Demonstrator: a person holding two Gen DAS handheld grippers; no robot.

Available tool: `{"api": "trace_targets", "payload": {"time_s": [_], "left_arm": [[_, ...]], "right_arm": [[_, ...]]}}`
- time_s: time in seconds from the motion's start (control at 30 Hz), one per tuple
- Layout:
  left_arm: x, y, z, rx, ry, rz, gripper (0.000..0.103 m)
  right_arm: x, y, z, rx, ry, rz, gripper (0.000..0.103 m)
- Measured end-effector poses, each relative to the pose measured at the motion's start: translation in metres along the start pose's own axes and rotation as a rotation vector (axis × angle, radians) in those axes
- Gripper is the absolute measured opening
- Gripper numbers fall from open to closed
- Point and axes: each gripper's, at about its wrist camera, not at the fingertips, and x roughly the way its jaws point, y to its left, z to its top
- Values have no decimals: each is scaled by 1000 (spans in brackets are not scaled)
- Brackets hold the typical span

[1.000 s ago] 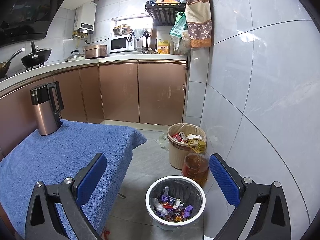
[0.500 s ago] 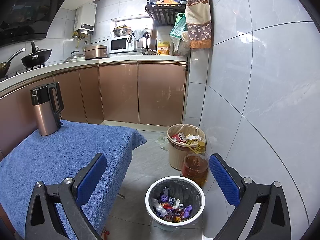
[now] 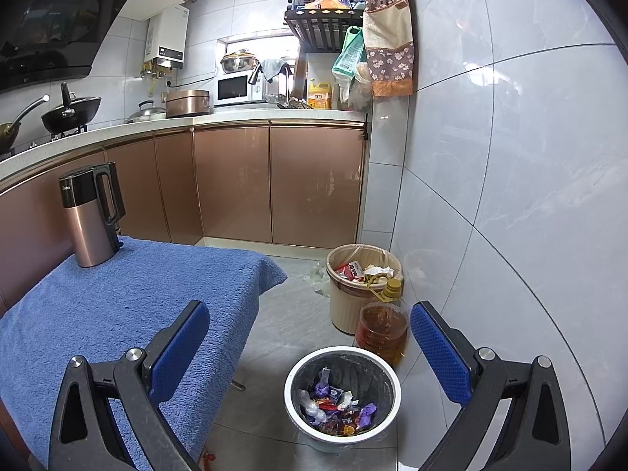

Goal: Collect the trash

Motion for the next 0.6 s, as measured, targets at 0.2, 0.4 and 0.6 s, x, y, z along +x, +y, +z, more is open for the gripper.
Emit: {"api": "trace_targets", "payload": {"time_s": [0.2, 0.4, 0.6], "left_arm": [[0, 4, -1, -4, 5, -1, 76], [1, 7, -2, -7, 9, 0, 76], [2, 9, -3, -6, 13, -1, 76]], "right_arm": [[0, 0, 0, -1, 0, 1, 103], [-1, 1, 0, -3, 0, -1, 103], [-1, 0, 0, -3, 0, -1, 103]]}}
